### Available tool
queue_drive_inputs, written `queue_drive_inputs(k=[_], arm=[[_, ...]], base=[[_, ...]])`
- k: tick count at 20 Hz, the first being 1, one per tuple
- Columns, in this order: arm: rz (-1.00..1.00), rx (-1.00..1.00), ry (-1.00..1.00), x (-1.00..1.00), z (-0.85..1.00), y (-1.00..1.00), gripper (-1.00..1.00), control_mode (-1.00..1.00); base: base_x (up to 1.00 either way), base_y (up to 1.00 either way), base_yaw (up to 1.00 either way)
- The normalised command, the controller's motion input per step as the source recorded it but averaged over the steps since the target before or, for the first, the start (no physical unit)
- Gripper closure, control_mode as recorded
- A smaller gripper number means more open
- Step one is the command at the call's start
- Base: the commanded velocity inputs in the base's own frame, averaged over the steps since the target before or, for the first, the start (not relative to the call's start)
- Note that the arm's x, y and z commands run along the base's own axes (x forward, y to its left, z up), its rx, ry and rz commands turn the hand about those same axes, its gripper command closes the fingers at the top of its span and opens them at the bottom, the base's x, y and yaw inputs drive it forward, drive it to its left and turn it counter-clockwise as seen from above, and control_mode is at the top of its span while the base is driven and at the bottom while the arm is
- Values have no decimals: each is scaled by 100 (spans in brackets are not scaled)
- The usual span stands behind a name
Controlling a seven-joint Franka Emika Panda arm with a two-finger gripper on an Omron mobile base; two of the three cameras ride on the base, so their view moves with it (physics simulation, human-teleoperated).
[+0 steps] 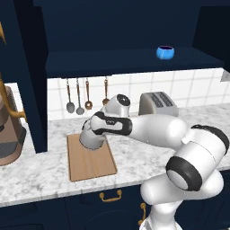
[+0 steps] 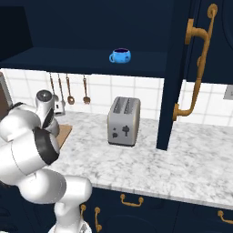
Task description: Pick the kettle from the counter and place it on the tray. Then pick the mug from the cabinet and place it on the tray. Then close the cabinet doors.
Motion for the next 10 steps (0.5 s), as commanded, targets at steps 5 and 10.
queue_drive_inputs(k=[5,10], arm=[[0,0,0,4,-24,17,100,-100],[0,0,0,1,-30,18,100,-100]], base=[[0,0,0],[0,0,0]])
